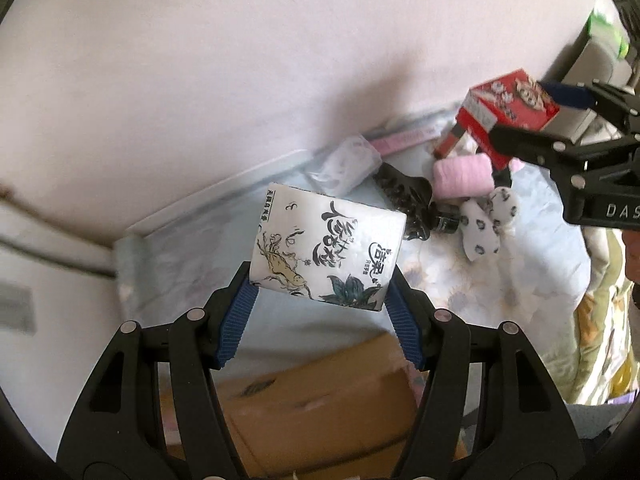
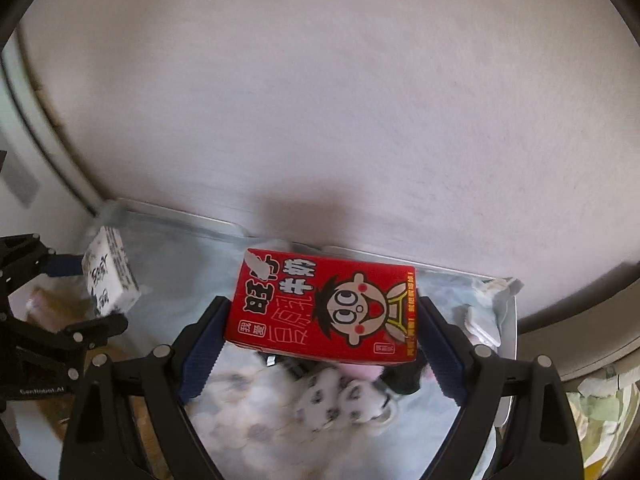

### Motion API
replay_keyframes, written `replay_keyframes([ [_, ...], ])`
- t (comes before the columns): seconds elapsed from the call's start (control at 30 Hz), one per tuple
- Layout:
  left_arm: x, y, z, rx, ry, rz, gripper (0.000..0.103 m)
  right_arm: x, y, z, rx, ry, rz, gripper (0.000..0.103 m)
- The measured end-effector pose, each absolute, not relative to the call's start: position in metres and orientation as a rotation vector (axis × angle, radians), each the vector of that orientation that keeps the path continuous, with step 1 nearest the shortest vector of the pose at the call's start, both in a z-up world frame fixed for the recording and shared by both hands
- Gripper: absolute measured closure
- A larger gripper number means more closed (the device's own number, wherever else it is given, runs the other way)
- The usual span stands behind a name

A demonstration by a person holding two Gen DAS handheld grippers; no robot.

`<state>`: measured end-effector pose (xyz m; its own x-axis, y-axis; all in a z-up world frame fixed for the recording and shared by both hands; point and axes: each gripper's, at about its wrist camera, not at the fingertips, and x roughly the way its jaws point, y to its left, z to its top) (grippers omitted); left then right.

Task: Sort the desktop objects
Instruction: 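Carry the paper cup and red carton into the cardboard box and release both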

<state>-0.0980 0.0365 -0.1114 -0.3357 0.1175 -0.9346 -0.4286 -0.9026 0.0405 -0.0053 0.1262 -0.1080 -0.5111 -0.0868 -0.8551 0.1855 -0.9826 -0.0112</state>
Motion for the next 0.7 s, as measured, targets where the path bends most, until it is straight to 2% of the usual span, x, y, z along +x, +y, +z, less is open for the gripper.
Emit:
replay_keyframes([
  [0.1, -0.087, 0.017, -0.111, -1.550, 0.351, 2.355, 0.043, 0.014, 0.111, -0.086, 1.418, 0.156, -2.556, 0.015],
  [0.17, -0.068, -0.005, -0.099, -1.548, 0.304, 2.396, 0.042, 0.012, 0.082, -0.104, 1.393, 0.160, -2.522, 0.015],
  [0.33, -0.020, -0.058, -0.081, -1.579, 0.244, 2.525, 0.042, 0.036, 0.027, -0.108, 1.332, 0.215, -2.401, 0.015],
  [0.57, 0.030, -0.122, -0.094, -1.712, 0.142, 2.599, 0.042, 0.080, -0.040, -0.133, 1.323, 0.263, -2.212, 0.015],
  [0.7, 0.043, -0.143, -0.120, -1.786, 0.060, 2.591, 0.042, 0.098, -0.067, -0.162, 1.369, 0.316, -2.125, 0.015],
])
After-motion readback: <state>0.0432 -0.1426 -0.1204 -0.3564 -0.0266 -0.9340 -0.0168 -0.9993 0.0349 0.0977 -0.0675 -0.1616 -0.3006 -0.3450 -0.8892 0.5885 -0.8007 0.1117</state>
